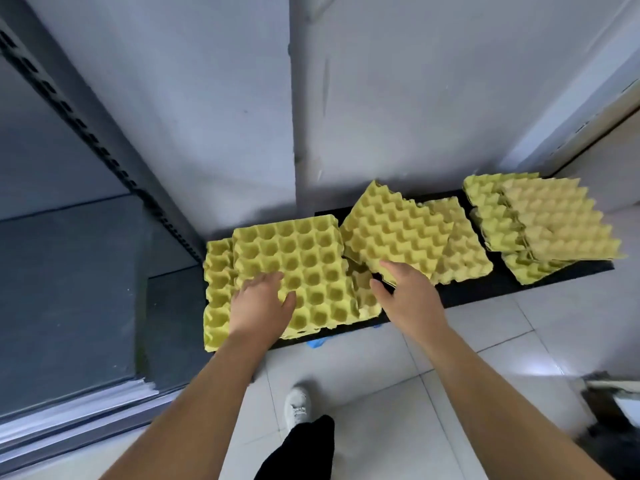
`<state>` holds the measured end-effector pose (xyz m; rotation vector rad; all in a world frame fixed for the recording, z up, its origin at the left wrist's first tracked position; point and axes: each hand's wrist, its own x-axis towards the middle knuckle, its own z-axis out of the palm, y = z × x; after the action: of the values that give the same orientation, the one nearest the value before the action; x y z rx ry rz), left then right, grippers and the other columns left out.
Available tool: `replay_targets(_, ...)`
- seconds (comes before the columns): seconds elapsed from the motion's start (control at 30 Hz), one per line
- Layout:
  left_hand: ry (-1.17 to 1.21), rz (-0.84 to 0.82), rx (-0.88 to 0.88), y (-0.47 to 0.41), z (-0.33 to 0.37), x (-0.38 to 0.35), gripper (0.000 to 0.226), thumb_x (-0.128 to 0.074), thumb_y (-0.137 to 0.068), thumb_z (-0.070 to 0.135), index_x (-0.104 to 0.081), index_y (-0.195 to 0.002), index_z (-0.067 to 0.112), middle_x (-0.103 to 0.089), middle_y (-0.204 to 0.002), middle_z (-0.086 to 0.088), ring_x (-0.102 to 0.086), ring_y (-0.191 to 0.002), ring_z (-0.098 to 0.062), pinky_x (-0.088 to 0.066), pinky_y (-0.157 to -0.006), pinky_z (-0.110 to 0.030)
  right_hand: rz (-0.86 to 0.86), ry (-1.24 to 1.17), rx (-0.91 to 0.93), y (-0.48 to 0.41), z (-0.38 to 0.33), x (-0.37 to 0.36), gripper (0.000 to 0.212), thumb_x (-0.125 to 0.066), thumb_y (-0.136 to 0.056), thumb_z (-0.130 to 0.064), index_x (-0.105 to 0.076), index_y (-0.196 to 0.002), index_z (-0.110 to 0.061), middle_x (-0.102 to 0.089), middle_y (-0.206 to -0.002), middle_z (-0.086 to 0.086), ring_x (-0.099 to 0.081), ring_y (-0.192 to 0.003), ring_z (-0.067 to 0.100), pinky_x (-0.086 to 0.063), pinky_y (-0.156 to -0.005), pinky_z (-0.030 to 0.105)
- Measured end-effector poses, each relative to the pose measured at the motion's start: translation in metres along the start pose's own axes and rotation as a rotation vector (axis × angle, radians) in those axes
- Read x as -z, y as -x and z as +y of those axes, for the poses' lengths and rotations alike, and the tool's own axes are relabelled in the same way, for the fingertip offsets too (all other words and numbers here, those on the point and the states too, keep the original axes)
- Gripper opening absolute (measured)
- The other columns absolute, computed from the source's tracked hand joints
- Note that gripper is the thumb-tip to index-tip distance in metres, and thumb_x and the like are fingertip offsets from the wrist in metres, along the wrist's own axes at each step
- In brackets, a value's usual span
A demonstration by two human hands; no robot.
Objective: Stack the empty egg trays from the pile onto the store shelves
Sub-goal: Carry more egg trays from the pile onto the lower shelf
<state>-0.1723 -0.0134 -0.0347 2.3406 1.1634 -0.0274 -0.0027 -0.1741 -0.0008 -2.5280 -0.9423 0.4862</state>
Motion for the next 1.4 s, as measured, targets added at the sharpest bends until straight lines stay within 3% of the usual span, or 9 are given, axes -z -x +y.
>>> replay_targets(0.17, -0.037, -0.103, -0.024, -0.062, 0.019, -0.036, 0.046, -0.054, -0.094, 0.038, -0.052, -0.135, 0.018, -0.056, -0.133, -0.002, -0.051, -0.121, -0.025, -0.043, -0.099, -0.041, 0.001, -0.025, -0.108, -0.043, 0.04, -0.017, 0.047, -0.052, -0.095, -0.038, -0.05, -0.137, -0.016, -0.056, -0.133, 0.003, -0.053, -0.117, 0.019, -0.039, -0.09, 0.026)
replay_targets(0.4, -0.076, -0.18, -0.084, -0.142, 0.063, -0.093, 0.052, -0.054, -0.094, 0.042, -0.045, -0.14, 0.019, -0.051, -0.136, -0.003, -0.048, -0.123, -0.027, -0.043, -0.099, -0.042, -0.022, -0.077, -0.275, -0.101, 0.116, -0.028, 0.051, -0.053, -0.094, -0.038, -0.045, -0.141, -0.019, -0.047, -0.143, 0.001, -0.044, -0.13, 0.019, -0.04, -0.102, 0.034)
replay_targets(0.63, -0.299, -0.272, -0.141, -0.225, 0.1, -0.159, 0.097, -0.066, -0.08, 0.06, -0.019, -0.152, 0.016, -0.022, -0.158, -0.007, -0.02, -0.145, -0.028, -0.018, -0.118, -0.043, -0.112, -0.159, -0.426, -0.155, 0.194, -0.052, 0.067, -0.057, -0.092, -0.04, -0.029, -0.149, -0.018, -0.032, -0.152, 0.008, -0.032, -0.138, 0.023, -0.036, -0.108, 0.039)
replay_targets(0.83, -0.508, -0.392, -0.049, -0.278, 0.108, -0.198, 0.132, -0.069, -0.064, 0.075, 0.005, -0.154, 0.014, -0.002, -0.163, -0.009, 0.002, -0.15, -0.025, -0.002, -0.118, -0.056, -0.209, -0.159, -0.503, -0.194, 0.24, -0.078, 0.078, -0.059, -0.089, -0.046, -0.017, -0.152, -0.025, -0.02, -0.155, 0.016, -0.027, -0.139, 0.03, -0.038, -0.106, 0.04)
replay_targets(0.93, -0.589, -0.421, 0.012, -0.288, 0.112, -0.21, 0.141, -0.065, -0.054, 0.085, 0.006, -0.154, 0.016, -0.008, -0.163, -0.008, 0.002, -0.15, -0.025, -0.002, -0.112, -0.066, -0.23, -0.188, -0.519, -0.203, 0.255, -0.089, 0.083, -0.063, -0.086, -0.046, -0.016, -0.151, -0.027, -0.023, -0.152, 0.019, -0.036, -0.134, 0.033, -0.041, -0.104, 0.042)
replay_targets(1.0, -0.636, -0.408, 0.034, -0.288, 0.114, -0.216, 0.143, -0.061, -0.049, 0.09, 0.003, -0.155, 0.018, -0.017, -0.161, -0.006, 0.0, -0.15, -0.026, -0.002, -0.11, -0.068, -0.248, -0.237, -0.529, -0.204, 0.261, -0.096, 0.086, -0.066, -0.084, -0.047, -0.016, -0.152, -0.028, -0.027, -0.15, 0.018, -0.047, -0.125, 0.03, -0.047, -0.096, 0.034)
replay_targets(1.07, -0.633, -0.381, 0.06, -0.289, 0.116, -0.22, 0.142, -0.062, -0.048, 0.09, -0.001, -0.155, 0.019, -0.027, -0.157, -0.005, -0.007, -0.149, -0.026, -0.002, -0.11, -0.069, -0.25, -0.288, -0.53, -0.204, 0.265, -0.102, 0.088, -0.068, -0.083, -0.046, -0.016, -0.152, -0.028, -0.031, -0.148, 0.016, -0.057, -0.105, 0.023, -0.046, -0.079, 0.02)
replay_targets(1.13, -0.612, -0.358, 0.087, -0.292, 0.118, -0.222, 0.138, -0.065, -0.05, 0.086, -0.005, -0.154, 0.019, -0.035, -0.153, -0.004, -0.013, -0.147, -0.027, -0.003, -0.111, -0.068, -0.217, -0.331, -0.545, -0.205, 0.266, -0.105, 0.087, -0.07, -0.082, -0.043, -0.019, -0.151, -0.027, -0.033, -0.143, 0.016, -0.053, -0.087, 0.016, -0.043, -0.072, 0.018)
replay_targets(1.4, -0.44, -0.295, 0.158, -0.294, 0.121, -0.218, 0.111, -0.073, -0.057, 0.075, -0.029, -0.143, 0.019, -0.05, -0.136, -0.002, -0.019, -0.145, -0.021, 0.009, -0.113, -0.061, 0.023, -0.374, -0.515, -0.204, 0.256, -0.092, 0.077, -0.072, -0.082, -0.032, -0.033, -0.147, -0.021, -0.03, -0.144, 0.017, -0.04, -0.128, 0.03, -0.041, -0.101, 0.035)
